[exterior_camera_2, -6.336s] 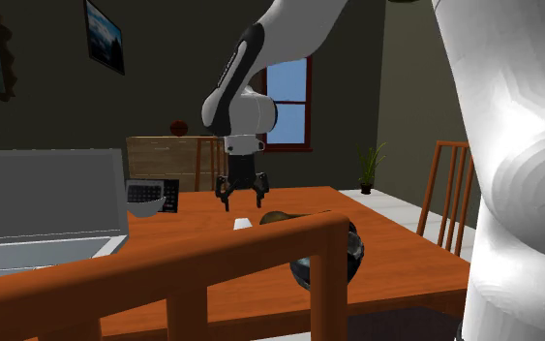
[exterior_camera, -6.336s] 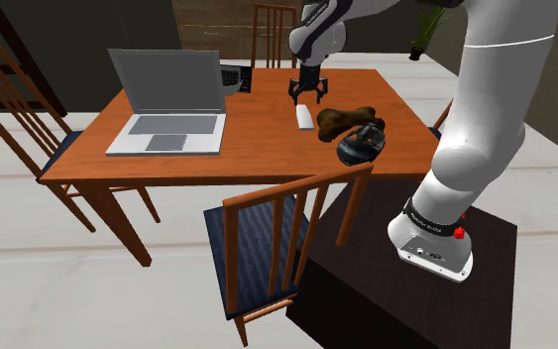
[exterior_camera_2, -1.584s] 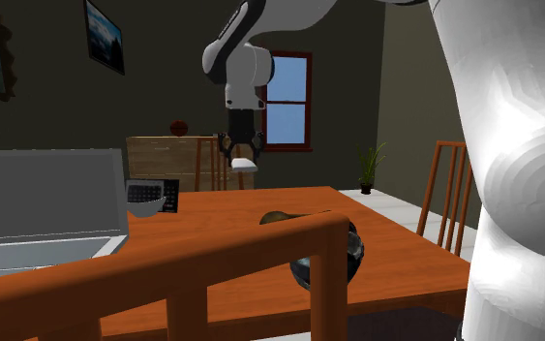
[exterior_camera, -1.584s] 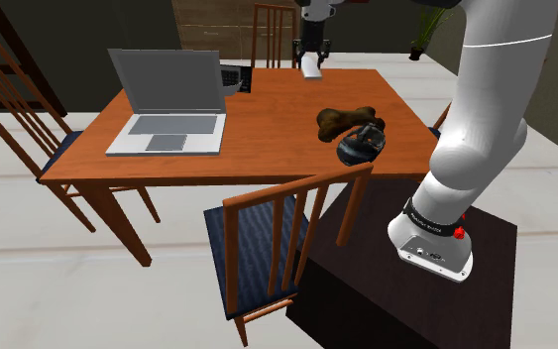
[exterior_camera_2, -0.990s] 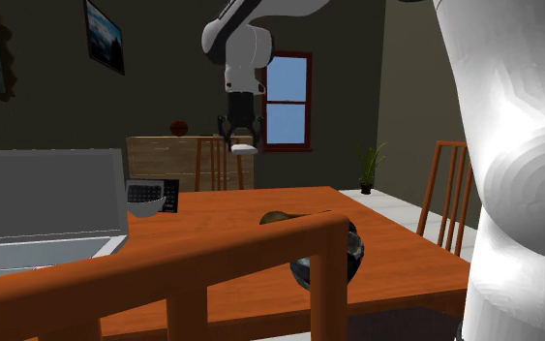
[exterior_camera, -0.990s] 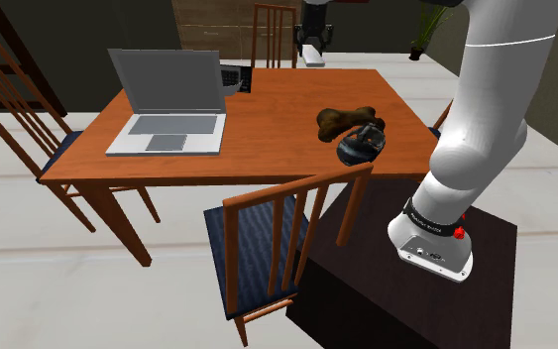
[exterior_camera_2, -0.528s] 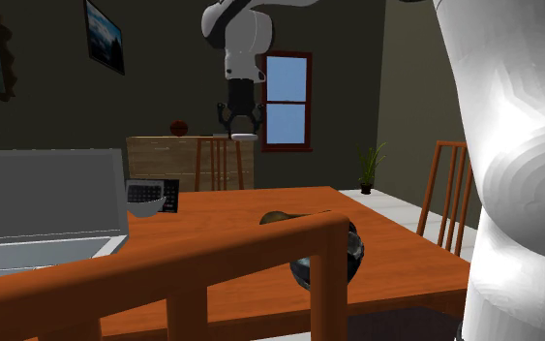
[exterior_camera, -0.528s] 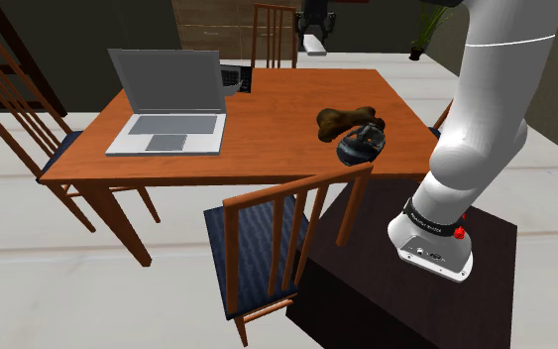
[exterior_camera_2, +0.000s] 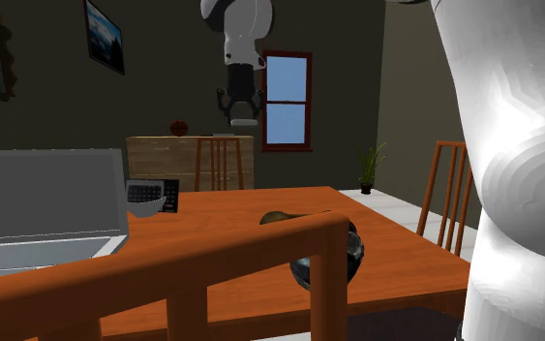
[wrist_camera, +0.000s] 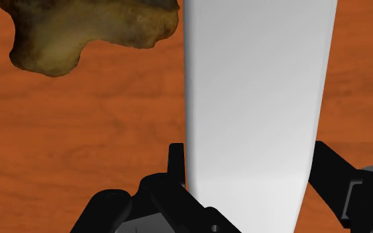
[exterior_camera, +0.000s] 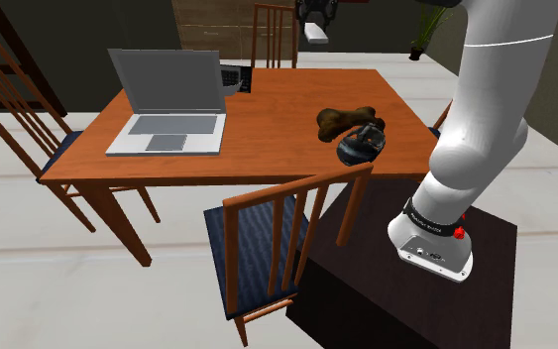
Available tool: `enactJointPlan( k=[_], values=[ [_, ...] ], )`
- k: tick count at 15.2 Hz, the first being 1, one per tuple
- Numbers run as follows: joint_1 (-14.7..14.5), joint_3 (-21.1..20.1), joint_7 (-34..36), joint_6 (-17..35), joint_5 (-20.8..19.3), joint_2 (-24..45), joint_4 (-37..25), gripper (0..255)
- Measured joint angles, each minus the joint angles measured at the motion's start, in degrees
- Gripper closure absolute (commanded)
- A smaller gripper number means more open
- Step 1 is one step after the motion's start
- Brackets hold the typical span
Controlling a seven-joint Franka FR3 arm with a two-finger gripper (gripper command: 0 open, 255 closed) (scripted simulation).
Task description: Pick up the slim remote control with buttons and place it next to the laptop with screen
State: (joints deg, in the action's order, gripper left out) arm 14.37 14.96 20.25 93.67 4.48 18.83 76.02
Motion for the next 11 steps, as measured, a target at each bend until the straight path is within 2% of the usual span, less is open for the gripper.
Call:
enactJointPlan(
  k=[3, 9, 11],
  values=[
    [-1.8, -0.7, 2.4, 0.1, -0.4, -1.0, 1.0, 255],
    [-7.3, -3.4, 10.3, 1.1, -1.7, -3.9, 4.7, 255],
    [-8.8, -4.2, 12.6, 0.7, -1.8, -3.3, 3.8, 255]
  ],
)
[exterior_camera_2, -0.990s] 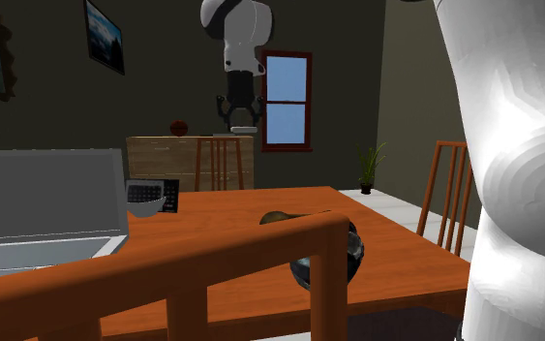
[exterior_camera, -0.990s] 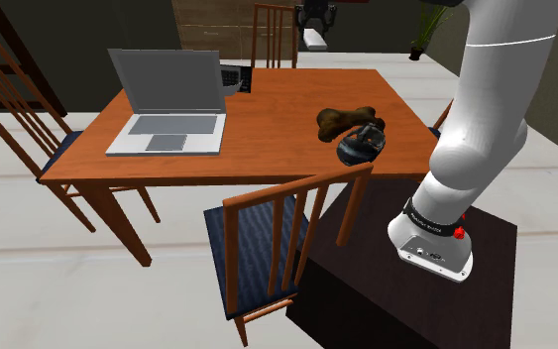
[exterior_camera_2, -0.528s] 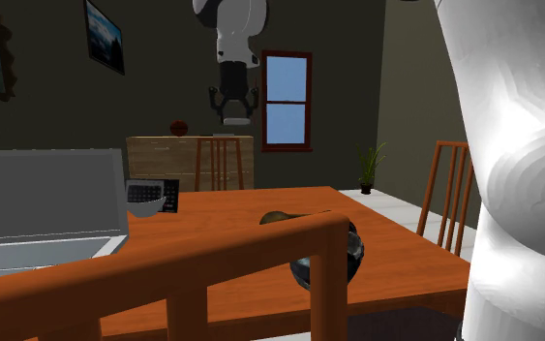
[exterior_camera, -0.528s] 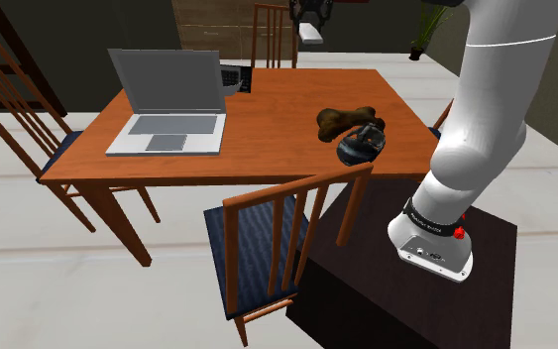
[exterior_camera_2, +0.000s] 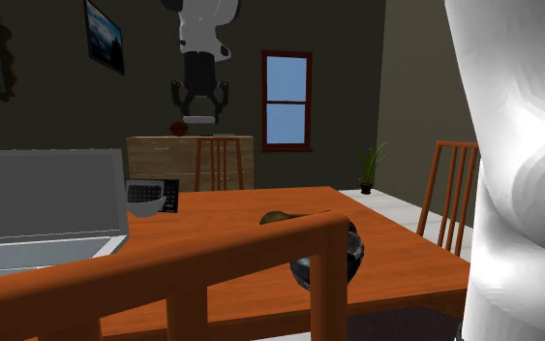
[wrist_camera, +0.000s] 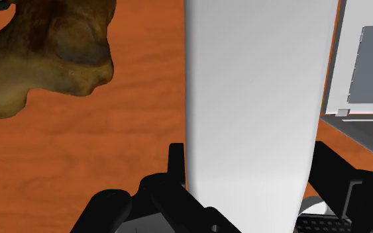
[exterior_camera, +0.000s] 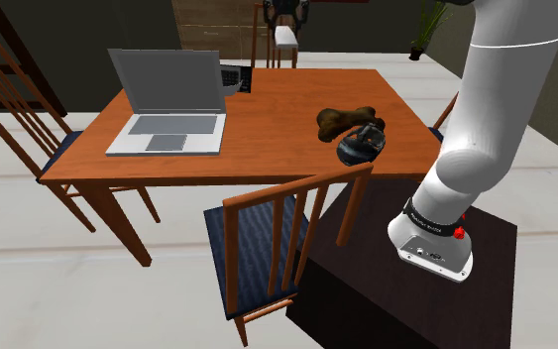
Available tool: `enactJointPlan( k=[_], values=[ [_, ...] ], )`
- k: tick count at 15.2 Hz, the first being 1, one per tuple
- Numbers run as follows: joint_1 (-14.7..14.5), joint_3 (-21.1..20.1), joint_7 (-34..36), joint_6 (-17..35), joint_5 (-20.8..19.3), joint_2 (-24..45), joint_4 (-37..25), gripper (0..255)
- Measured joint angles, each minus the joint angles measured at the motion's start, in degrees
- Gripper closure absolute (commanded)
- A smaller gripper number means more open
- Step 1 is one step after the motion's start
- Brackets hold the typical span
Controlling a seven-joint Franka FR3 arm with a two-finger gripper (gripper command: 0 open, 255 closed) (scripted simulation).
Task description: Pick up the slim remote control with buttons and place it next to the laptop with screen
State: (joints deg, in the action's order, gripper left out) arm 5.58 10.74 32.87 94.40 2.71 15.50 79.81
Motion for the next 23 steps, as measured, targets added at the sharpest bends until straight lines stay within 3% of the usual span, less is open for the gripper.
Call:
enactJointPlan(
  k=[5, 12, 23],
  values=[
    [-4.0, -2.2, 6.1, -0.2, -0.5, -0.1, -0.2, 255],
    [-9.5, -5.1, 14.6, -1.6, -0.9, 3.9, -5.7, 255],
    [-10.4, -5.5, 15.8, 5.7, -0.9, 4.0, 1.6, 255]
  ],
)
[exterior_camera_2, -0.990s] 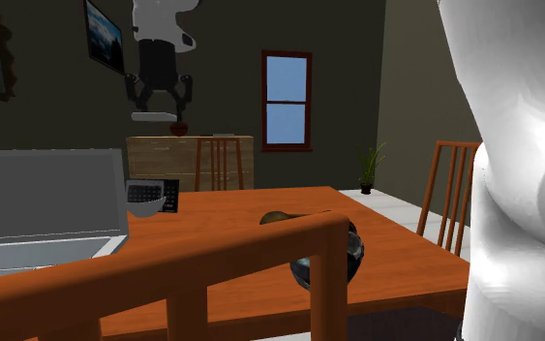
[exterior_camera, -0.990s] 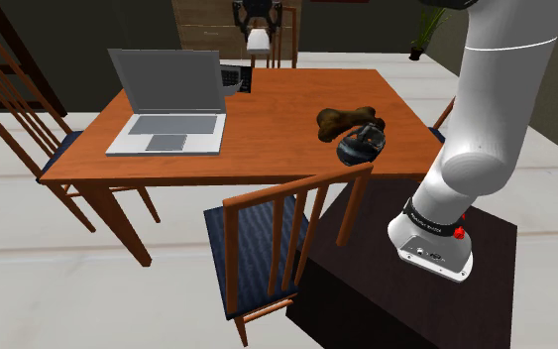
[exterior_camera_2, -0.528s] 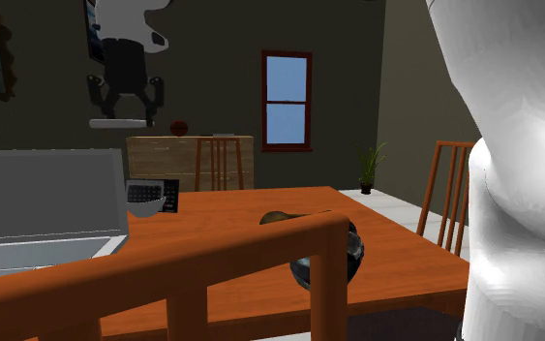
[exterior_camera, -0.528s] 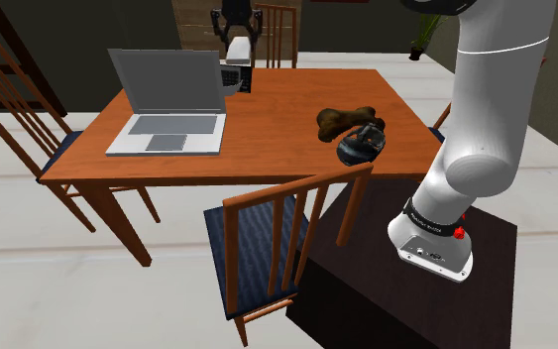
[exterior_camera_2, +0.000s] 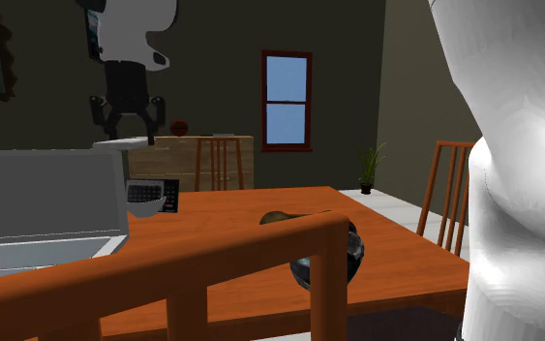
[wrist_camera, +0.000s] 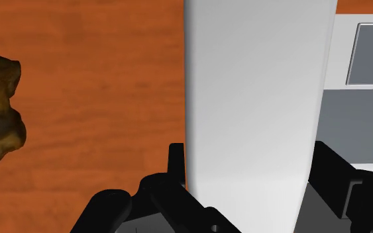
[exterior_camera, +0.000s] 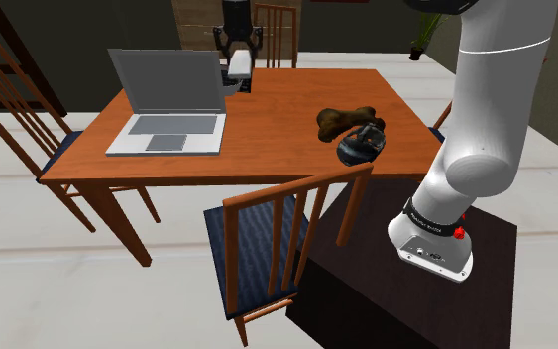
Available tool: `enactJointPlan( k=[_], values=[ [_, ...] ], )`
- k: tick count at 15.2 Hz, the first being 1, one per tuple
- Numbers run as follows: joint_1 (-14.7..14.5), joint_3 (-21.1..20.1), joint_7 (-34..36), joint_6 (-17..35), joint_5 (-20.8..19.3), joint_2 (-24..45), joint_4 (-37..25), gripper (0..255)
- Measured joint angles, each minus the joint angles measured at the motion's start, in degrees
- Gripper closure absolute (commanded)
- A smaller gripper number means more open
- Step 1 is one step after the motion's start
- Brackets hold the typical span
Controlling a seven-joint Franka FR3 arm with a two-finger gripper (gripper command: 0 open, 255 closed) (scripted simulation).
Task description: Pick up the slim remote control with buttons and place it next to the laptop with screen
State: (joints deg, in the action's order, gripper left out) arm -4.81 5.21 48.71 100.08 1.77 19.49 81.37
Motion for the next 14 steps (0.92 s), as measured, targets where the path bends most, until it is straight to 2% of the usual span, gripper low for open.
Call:
enactJointPlan(
  k=[14],
  values=[
    [-0.2, -0.1, 0.0, 10.1, 0.2, 1.3, 8.8, 255]
  ],
)
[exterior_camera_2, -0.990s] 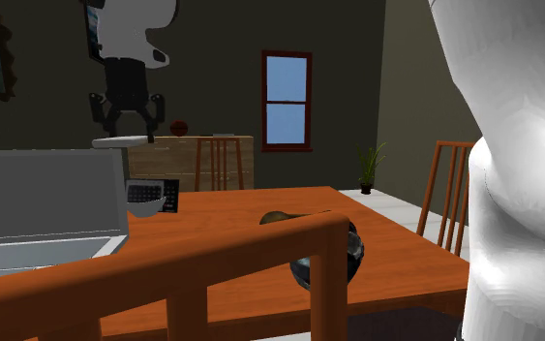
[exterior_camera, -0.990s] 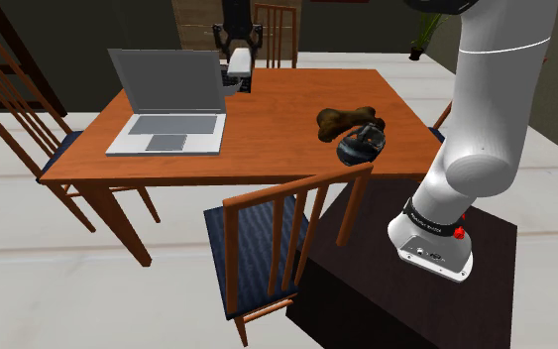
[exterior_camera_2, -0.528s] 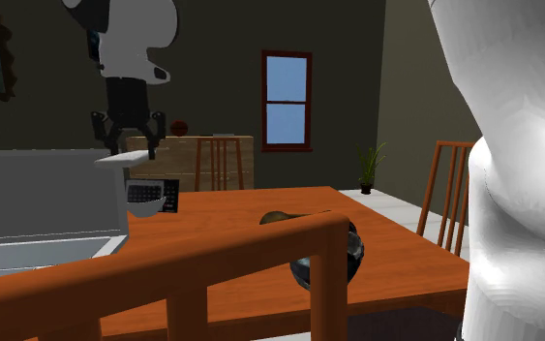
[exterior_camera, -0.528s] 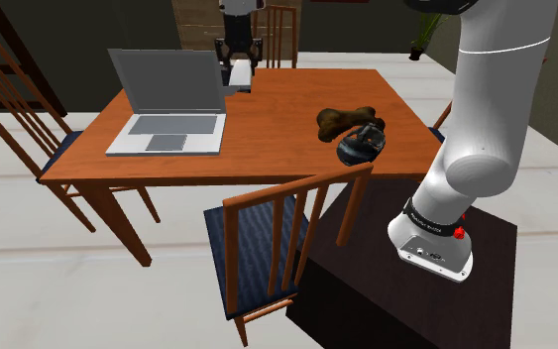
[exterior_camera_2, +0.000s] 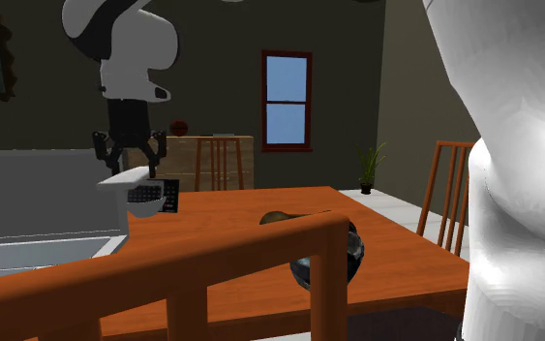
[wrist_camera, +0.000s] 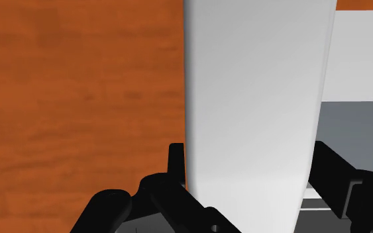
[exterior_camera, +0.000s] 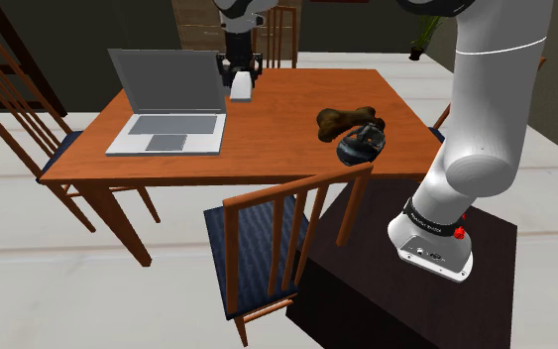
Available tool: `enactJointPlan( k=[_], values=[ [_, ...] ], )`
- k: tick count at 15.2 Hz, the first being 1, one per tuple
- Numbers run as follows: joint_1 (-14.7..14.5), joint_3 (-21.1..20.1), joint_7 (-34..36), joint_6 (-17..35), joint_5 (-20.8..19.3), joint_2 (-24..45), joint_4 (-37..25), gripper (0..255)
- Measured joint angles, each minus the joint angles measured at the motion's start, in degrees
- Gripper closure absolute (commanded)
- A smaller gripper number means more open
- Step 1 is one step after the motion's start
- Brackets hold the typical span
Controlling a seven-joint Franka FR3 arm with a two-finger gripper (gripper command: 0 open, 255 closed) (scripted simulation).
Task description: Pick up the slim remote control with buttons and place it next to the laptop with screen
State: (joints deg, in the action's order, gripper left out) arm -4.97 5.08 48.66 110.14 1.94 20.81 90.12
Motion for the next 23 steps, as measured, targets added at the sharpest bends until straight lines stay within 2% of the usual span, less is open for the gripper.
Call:
enactJointPlan(
  k=[12, 23],
  values=[
    [0.0, -0.1, -0.2, 8.3, 0.3, 2.3, 6.0, 255],
    [0.2, -0.3, -0.6, 15.1, 0.8, 6.5, 8.7, 255]
  ],
)
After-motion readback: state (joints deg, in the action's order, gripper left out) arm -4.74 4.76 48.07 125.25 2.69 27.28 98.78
